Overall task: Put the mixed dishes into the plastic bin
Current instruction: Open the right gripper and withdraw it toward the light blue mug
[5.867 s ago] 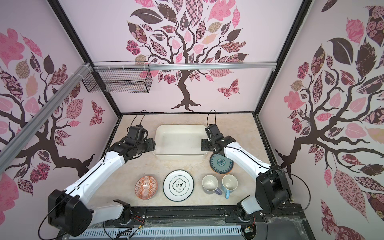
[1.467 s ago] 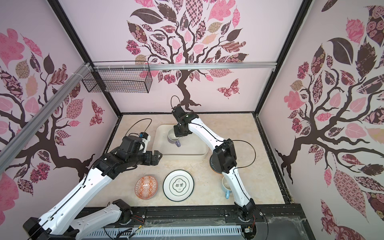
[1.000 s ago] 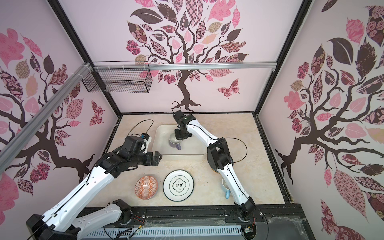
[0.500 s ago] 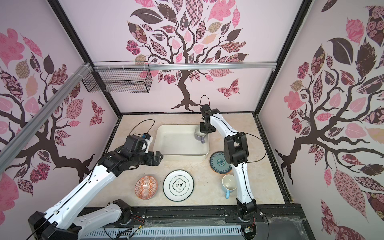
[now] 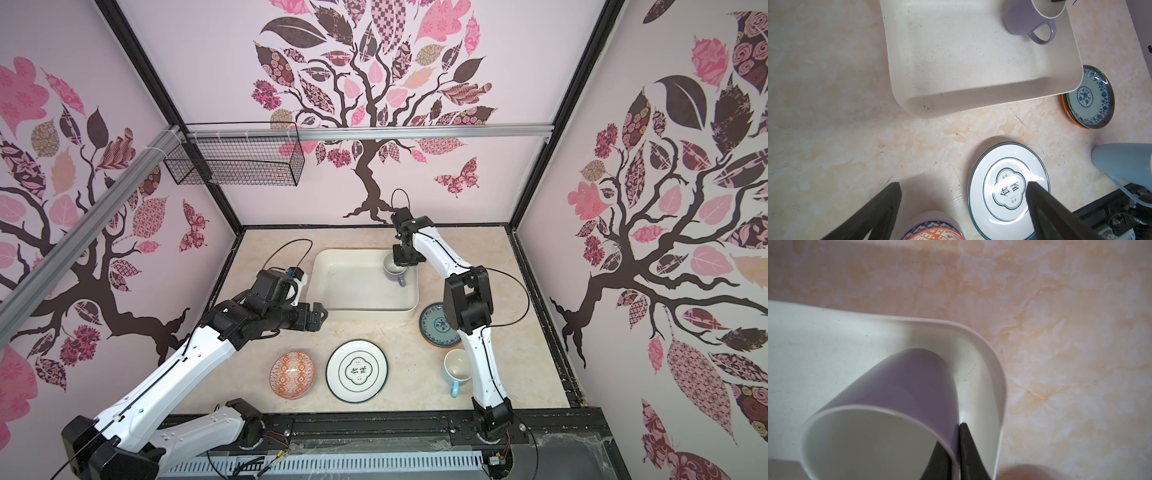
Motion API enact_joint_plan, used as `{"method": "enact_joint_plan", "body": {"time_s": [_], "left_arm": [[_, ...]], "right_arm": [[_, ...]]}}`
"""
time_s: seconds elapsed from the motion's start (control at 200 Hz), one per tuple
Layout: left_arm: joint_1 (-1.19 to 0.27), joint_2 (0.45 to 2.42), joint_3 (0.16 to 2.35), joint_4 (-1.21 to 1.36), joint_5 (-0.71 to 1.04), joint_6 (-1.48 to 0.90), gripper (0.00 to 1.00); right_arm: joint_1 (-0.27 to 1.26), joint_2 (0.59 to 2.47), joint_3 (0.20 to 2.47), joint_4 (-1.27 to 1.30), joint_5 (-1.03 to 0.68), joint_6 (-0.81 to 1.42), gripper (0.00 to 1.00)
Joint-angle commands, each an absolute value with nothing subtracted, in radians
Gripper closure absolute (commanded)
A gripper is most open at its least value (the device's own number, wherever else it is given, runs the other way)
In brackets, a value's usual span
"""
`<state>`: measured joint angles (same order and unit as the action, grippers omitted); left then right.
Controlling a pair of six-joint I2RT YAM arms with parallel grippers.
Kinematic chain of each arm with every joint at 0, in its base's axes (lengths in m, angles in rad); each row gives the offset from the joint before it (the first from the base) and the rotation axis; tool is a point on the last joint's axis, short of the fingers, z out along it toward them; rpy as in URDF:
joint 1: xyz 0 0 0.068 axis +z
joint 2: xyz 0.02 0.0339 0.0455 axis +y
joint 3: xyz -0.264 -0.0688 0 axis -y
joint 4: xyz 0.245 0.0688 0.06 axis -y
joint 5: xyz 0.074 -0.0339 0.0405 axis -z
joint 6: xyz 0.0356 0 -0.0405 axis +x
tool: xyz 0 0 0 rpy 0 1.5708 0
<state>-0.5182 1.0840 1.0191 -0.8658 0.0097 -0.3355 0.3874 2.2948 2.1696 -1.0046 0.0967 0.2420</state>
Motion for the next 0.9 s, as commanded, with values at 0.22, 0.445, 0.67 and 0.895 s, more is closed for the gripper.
{"method": "enact_joint_plan", "body": {"time_s": [0.22,0.445,0.67,0.895], "left_arm": [[-0.515,1.111,1.034,-0.847,0.027,-0.325,0.02],[-0.515,1.111,1.037,-0.845,0.03,-0.324,0.02],[-0.529,1.092,1.04,-0.815,0.1,-0.36,0.02],[-0.737,1.142,1.044,-0.699,0.076,-0.436,0.02]], "right_arm": [[0.377,2.306,2.274,-1.043,0.134,0.228,0.61],[0.377,2.233,2.278,-1.055,0.134,0.234,0.57],[0.377,1.977,2.112,-1.119,0.133,0.251,0.54],[0.379,1.581,1.605,-1.137,0.179,0.34,0.52]]}}
